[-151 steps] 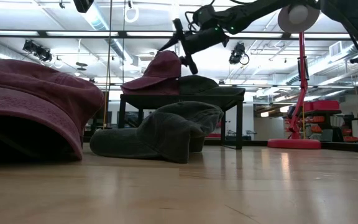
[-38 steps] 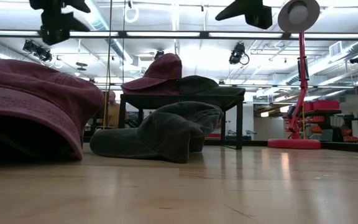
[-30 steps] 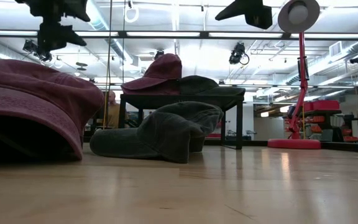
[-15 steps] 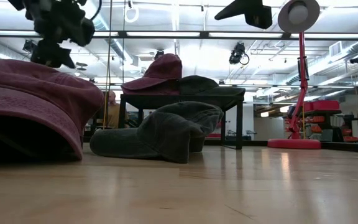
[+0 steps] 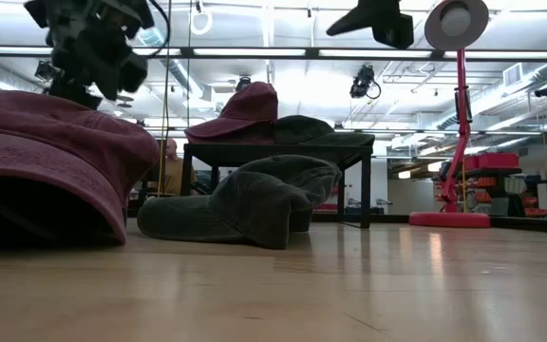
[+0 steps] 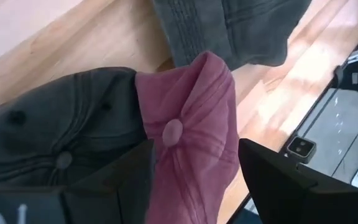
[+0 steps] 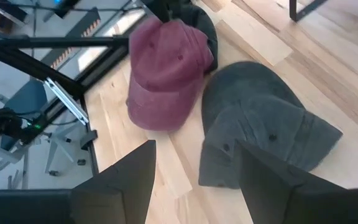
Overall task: Pick & Place hat
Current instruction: Put the red cap on top of the stacked red caps on the shelf
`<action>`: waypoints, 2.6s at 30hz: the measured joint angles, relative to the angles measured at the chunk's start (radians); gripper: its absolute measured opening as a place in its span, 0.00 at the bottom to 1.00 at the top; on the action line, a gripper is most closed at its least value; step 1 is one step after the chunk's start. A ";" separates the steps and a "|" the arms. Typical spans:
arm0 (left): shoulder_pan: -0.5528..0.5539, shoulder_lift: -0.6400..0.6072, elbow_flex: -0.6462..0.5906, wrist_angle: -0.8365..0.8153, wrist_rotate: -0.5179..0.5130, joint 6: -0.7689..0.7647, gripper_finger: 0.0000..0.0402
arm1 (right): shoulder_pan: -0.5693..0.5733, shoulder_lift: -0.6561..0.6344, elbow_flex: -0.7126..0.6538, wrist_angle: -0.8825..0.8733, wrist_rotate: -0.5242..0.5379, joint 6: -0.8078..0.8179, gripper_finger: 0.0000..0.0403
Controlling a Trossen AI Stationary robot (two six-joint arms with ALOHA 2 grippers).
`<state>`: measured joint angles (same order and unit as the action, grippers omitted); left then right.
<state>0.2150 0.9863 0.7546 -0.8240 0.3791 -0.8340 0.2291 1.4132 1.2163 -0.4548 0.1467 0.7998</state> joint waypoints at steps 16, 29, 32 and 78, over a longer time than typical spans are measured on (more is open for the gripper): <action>0.000 0.123 0.000 -0.012 0.077 0.046 0.59 | 0.000 0.000 -0.017 0.011 -0.006 -0.005 0.53; 0.000 0.127 -0.001 -0.012 0.165 0.045 0.36 | 0.000 0.000 -0.017 0.014 -0.005 -0.023 0.53; 0.000 0.127 -0.001 -0.012 0.165 0.045 0.27 | 0.000 0.000 -0.017 0.014 -0.005 -0.023 0.53; -0.028 0.069 0.375 0.136 0.225 0.120 0.01 | 0.000 -0.295 -0.016 0.071 -0.025 -0.119 0.53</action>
<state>0.1867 1.0554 1.1294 -0.6884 0.6041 -0.7136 0.2291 1.1178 1.1999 -0.3839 0.1215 0.6808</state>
